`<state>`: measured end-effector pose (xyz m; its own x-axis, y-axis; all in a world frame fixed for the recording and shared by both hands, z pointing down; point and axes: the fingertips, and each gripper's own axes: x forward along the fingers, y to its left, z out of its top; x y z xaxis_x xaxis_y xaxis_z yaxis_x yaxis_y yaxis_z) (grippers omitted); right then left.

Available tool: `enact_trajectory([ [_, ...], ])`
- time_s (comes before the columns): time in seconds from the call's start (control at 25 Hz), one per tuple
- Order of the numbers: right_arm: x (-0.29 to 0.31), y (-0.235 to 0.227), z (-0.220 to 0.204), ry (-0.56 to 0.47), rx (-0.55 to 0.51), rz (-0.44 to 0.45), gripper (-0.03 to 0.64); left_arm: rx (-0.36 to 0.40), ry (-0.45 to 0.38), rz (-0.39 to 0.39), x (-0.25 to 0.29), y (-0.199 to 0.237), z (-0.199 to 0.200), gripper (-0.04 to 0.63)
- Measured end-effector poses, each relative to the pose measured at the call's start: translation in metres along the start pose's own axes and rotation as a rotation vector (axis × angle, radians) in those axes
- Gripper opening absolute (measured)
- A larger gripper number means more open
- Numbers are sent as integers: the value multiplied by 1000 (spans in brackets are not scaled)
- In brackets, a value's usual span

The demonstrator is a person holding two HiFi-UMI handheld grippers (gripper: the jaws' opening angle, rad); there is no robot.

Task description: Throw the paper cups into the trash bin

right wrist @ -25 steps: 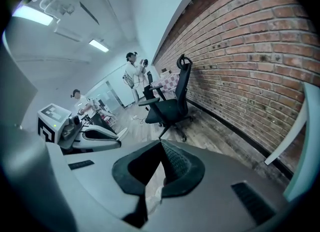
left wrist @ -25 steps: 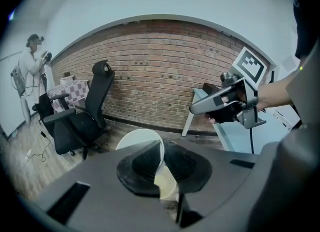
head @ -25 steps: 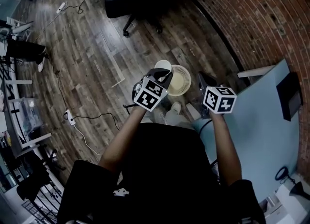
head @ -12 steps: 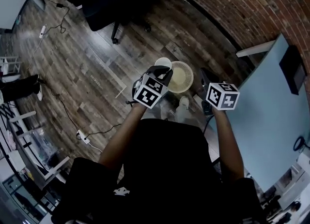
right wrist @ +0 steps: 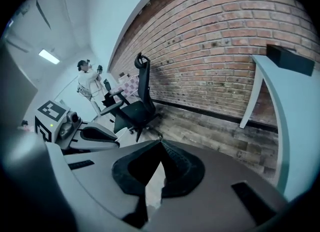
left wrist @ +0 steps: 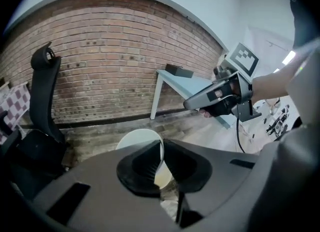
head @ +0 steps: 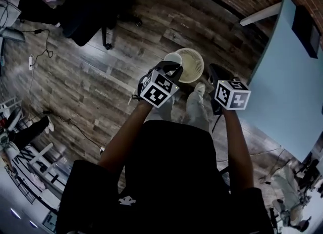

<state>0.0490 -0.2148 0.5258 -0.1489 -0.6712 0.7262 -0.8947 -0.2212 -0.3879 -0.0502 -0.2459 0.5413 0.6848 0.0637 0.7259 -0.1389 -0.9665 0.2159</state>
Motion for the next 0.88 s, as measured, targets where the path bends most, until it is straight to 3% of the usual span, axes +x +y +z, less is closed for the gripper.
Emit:
enact_trajectory([
  [0.4, 37, -27, -83, 67, 32, -92, 3, 126, 113, -117, 68, 3, -45, 29],
  [0.64, 82, -57, -123, 99, 83, -128, 3, 110, 144, -151, 122, 13, -75, 29],
  [0.88, 138, -84, -157, 115, 120, -143, 3, 64, 184, -178, 178, 12, -131, 29],
])
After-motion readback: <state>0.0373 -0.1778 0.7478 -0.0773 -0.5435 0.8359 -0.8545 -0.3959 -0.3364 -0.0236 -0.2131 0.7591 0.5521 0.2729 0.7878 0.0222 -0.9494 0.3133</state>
